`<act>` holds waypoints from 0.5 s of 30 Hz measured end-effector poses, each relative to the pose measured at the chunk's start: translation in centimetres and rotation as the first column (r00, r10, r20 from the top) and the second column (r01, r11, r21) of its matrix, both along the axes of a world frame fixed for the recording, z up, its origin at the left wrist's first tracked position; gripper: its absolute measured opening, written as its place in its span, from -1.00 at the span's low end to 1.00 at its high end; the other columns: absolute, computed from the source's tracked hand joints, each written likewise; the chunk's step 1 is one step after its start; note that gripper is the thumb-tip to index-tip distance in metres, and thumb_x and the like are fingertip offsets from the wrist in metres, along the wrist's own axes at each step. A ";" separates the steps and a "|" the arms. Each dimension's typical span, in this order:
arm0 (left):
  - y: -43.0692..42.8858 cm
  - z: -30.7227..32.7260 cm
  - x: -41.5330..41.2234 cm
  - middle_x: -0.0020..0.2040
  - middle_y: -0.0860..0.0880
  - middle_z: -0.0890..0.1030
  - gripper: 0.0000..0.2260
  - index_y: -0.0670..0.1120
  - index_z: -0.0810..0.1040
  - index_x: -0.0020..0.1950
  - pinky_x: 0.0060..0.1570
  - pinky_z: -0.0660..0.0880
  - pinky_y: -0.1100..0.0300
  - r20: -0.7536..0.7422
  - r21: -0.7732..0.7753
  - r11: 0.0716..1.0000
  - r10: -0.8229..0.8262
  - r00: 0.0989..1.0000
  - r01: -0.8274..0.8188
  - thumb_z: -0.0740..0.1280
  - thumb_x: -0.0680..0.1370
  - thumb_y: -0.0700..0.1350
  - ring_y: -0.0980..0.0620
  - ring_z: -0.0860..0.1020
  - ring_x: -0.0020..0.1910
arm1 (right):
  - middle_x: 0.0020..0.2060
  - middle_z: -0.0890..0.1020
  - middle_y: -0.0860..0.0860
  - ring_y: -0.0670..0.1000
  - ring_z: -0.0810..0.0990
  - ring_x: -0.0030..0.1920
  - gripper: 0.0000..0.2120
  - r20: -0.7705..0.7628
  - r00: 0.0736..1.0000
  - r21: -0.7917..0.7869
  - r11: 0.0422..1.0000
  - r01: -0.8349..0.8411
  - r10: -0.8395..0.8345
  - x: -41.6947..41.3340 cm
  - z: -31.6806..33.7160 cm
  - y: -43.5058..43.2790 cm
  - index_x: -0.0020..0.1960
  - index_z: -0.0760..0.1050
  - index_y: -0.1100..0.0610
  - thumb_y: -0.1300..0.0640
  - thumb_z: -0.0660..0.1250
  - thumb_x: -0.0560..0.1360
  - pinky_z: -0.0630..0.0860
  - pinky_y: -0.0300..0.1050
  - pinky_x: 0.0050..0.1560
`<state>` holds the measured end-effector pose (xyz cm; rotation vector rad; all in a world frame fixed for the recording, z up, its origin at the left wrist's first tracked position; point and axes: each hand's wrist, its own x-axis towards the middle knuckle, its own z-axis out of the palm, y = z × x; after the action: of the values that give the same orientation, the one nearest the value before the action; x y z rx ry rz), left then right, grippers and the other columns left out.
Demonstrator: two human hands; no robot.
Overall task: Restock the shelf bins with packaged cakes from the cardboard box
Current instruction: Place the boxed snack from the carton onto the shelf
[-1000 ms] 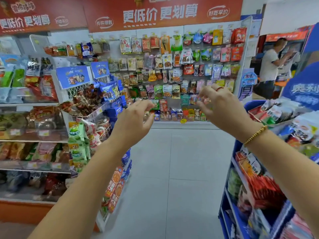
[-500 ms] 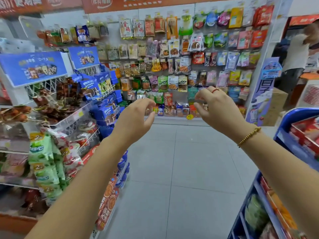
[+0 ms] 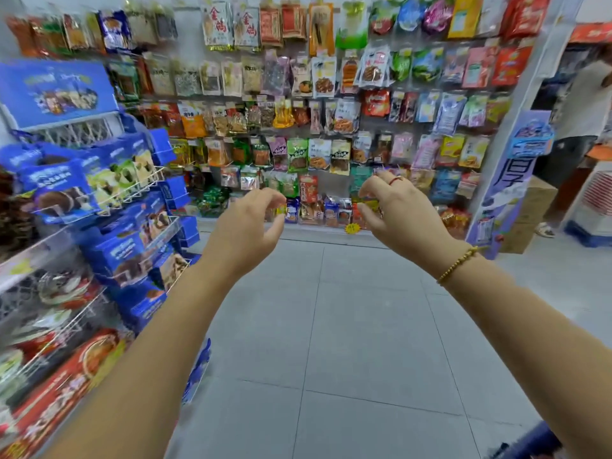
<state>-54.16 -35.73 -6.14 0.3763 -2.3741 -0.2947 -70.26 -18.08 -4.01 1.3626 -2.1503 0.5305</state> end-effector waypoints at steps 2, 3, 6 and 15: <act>-2.5 -0.7 -2.8 0.07 -0.03 0.59 -0.78 -0.12 0.52 0.21 0.00 0.51 0.10 -0.003 0.007 1.000 0.002 1.000 -0.001 0.30 0.57 -0.15 0.03 0.53 0.03 | 0.03 0.54 0.10 0.10 0.50 -0.01 -0.77 0.006 1.000 -0.002 1.000 0.004 -0.004 -2.9 -0.6 -2.5 0.12 0.49 0.19 0.07 0.27 0.56 0.35 -0.15 -0.08; -3.7 -1.2 -4.1 0.07 -0.04 0.59 -0.78 -0.13 0.52 0.21 0.01 0.50 0.10 0.002 0.014 1.000 0.000 1.000 0.000 0.30 0.57 -0.16 0.02 0.54 0.03 | 0.02 0.54 0.10 0.11 0.50 -0.01 -0.77 0.016 1.000 0.002 1.000 0.009 -0.009 -4.3 -1.0 -3.8 0.13 0.49 0.19 0.07 0.27 0.56 0.37 -0.13 -0.07; -8.2 -2.8 -8.1 0.07 -0.05 0.59 -0.78 -0.14 0.52 0.21 0.04 0.48 0.12 0.036 0.016 1.000 0.006 0.999 -0.006 0.30 0.57 -0.16 0.01 0.54 0.04 | -0.01 0.54 0.12 0.12 0.50 -0.01 -0.78 0.043 0.999 0.020 1.000 0.017 -0.018 -8.6 -2.6 -8.5 0.12 0.49 0.19 0.07 0.27 0.56 0.45 -0.04 -0.04; -23.4 -5.3 -17.6 0.11 0.04 0.55 -0.76 -0.09 0.51 0.24 0.04 0.40 0.26 0.076 0.076 0.995 0.063 0.995 -0.069 0.27 0.59 -0.13 0.14 0.47 0.04 | -0.05 0.55 0.11 0.13 0.51 -0.04 -0.81 0.157 0.988 -0.002 1.000 -0.001 0.001 -20.2 -5.5 -22.9 0.10 0.50 0.19 0.11 0.28 0.55 0.43 -0.02 -0.08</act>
<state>-71.79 -59.11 -11.41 0.5100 -2.4210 -0.3501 -90.50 -41.00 -9.53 1.3610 -2.2732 0.6590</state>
